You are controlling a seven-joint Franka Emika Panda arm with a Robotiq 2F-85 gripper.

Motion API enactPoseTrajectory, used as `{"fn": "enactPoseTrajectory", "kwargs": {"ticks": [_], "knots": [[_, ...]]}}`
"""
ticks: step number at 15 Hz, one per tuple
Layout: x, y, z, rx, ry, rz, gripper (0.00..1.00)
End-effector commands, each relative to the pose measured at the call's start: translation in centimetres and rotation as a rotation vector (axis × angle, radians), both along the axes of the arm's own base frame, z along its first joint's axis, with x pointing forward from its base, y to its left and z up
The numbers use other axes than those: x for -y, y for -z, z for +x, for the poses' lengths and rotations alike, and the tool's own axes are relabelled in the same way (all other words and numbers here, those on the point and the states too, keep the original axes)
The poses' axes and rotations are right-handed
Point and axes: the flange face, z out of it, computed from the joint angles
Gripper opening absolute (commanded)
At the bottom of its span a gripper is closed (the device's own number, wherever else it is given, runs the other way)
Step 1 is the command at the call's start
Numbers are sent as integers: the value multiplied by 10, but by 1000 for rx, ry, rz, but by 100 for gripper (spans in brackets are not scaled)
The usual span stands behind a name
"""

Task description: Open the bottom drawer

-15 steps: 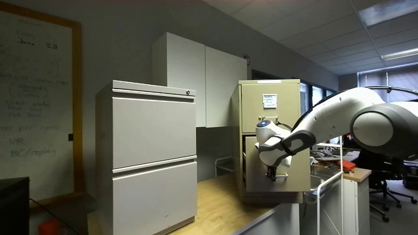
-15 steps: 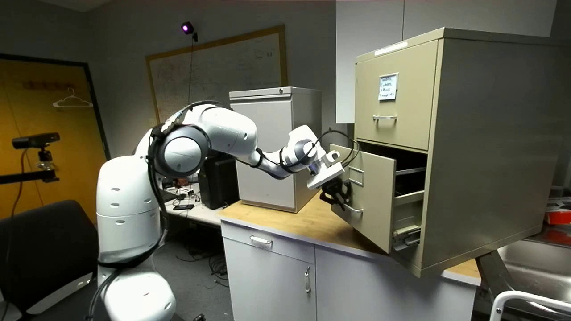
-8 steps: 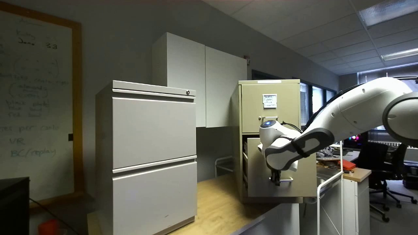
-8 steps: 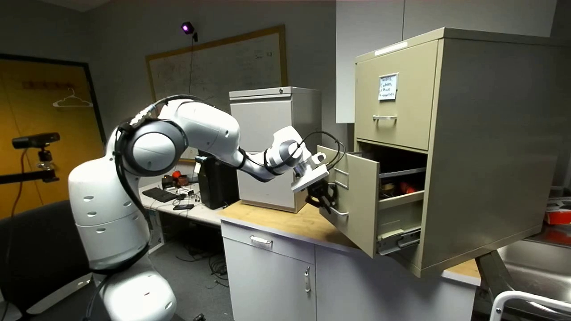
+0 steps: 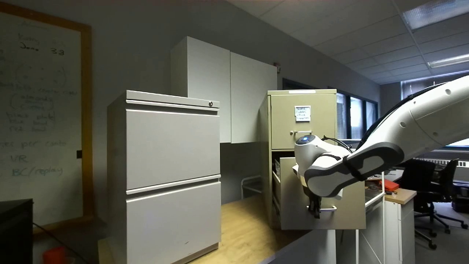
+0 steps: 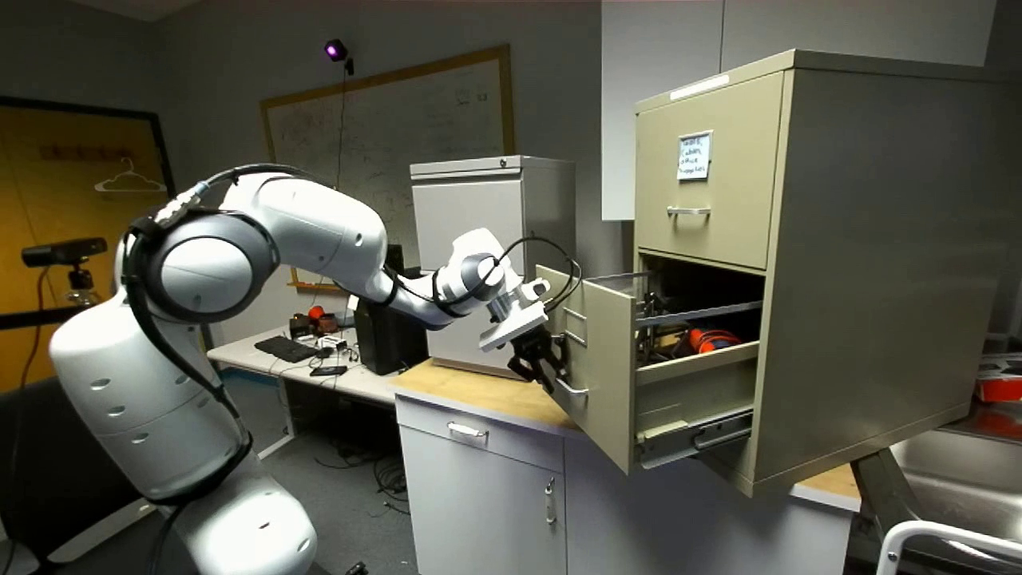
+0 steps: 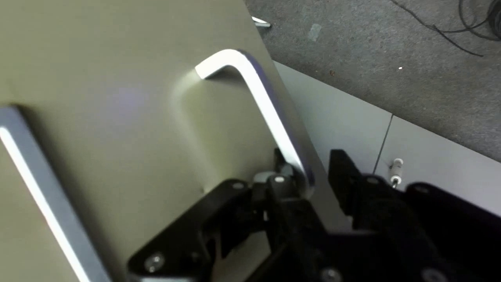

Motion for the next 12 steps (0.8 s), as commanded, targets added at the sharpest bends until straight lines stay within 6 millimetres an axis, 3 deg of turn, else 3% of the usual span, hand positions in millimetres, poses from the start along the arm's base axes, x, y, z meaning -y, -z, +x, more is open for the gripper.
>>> {"fn": "enactPoseTrajectory", "kwargs": {"ticks": [1, 5, 12], "knots": [[-57, 32, -32, -130, 34, 113, 63], [-75, 37, -45, -163, 50, 138, 98], [-77, 34, -42, -124, 103, 150, 100]]}}
